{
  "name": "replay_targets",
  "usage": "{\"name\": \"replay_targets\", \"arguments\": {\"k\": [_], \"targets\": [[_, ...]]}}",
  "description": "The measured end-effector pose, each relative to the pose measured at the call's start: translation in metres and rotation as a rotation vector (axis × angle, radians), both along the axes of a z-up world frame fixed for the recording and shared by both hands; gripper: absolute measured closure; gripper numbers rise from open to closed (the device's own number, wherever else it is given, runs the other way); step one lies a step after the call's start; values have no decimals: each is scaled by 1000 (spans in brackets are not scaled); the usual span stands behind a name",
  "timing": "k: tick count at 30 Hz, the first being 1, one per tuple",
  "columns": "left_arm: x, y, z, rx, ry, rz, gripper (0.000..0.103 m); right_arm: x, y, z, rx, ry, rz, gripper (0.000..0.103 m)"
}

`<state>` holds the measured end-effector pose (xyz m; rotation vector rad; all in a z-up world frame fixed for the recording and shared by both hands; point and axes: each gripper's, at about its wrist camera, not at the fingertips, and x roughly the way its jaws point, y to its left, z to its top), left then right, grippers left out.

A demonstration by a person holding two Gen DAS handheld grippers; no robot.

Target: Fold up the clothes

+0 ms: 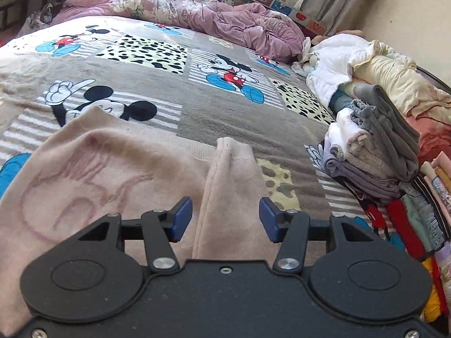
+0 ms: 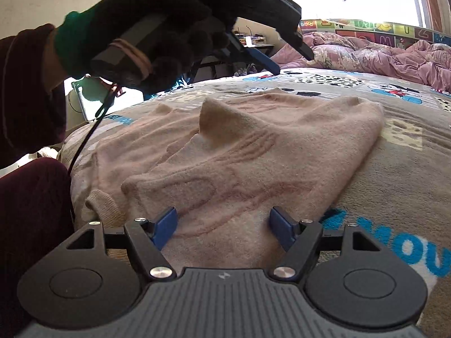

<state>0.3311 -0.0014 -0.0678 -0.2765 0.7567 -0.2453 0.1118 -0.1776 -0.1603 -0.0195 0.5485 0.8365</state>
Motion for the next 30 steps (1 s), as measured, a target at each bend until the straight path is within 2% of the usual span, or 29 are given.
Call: {"name": "replay_targets", "arguments": {"k": [2, 6, 7, 8, 9, 11, 14, 16, 17, 20, 21, 26, 30], "targets": [[35, -8, -11, 29, 25, 14, 54, 1, -2, 0, 13, 9, 8, 29], [97, -18, -39, 32, 109, 19, 58, 6, -6, 0, 43, 35, 28, 26], [109, -20, -47, 35, 135, 22, 66, 6, -6, 0, 45, 38, 33, 26], [116, -20, -53, 25, 159, 19, 90, 7, -5, 0, 44, 41, 38, 25], [114, -20, -52, 9, 153, 11, 95, 7, -5, 0, 44, 44, 42, 24], [102, -20, -42, 22, 84, 25, 96, 7, -3, 1, 36, 50, 56, 24], [104, -19, -53, 67, 97, 37, 95, 6, -2, 2, 22, 58, 86, 24], [105, -18, -60, 98, 106, 45, 91, 6, -3, 3, 24, 64, 96, 24], [105, -18, -64, 113, 110, 49, 84, 6, -4, 3, 27, 68, 100, 24], [97, -19, -58, 143, 84, 62, 81, 5, -5, 5, 20, 68, 114, 24], [91, -20, -54, 160, 63, 63, 77, 5, -5, 5, 18, 67, 117, 24], [51, -8, -35, 183, 12, 90, 77, 5, -7, 6, 18, 63, 124, 24], [-9, 29, -9, 193, -31, 145, 71, 4, -6, 6, 13, 56, 126, 24]]}}
